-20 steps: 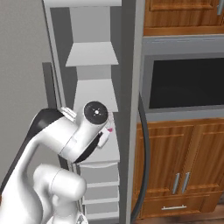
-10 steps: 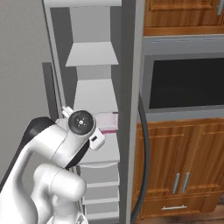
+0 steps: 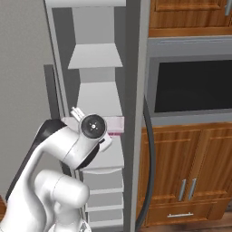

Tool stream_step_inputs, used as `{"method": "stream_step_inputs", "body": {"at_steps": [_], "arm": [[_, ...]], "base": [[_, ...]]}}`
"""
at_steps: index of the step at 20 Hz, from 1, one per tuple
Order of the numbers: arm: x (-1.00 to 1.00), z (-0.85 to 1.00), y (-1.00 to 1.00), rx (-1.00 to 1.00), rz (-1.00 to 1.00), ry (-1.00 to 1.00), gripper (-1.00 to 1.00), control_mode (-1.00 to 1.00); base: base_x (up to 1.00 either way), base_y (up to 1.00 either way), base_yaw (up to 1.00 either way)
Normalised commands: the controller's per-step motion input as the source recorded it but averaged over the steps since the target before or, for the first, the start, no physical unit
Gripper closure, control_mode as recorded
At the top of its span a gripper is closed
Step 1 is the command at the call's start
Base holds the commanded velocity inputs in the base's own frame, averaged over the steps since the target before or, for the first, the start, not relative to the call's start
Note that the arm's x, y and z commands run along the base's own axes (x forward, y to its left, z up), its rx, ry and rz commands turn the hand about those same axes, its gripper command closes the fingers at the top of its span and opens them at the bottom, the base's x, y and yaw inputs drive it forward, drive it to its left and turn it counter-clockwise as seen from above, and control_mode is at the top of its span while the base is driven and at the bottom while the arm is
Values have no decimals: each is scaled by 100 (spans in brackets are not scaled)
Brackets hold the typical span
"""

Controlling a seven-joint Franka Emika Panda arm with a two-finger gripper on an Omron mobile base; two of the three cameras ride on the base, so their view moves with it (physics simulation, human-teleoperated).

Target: The ice cube tray has been filled with water. Take the tray and place it in the freezer to make ice. Close the freezer door after placing the tray.

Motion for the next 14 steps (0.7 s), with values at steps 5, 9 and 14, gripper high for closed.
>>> {"method": "stream_step_inputs", "body": {"at_steps": [5,9,14], "arm": [[33,0,0,4,3,0,100,-100],[32,0,0,1,4,0,100,-100],[34,0,0,0,4,0,100,-100]], "base": [[0,0,0],[0,0,0],[0,0,0]]}}
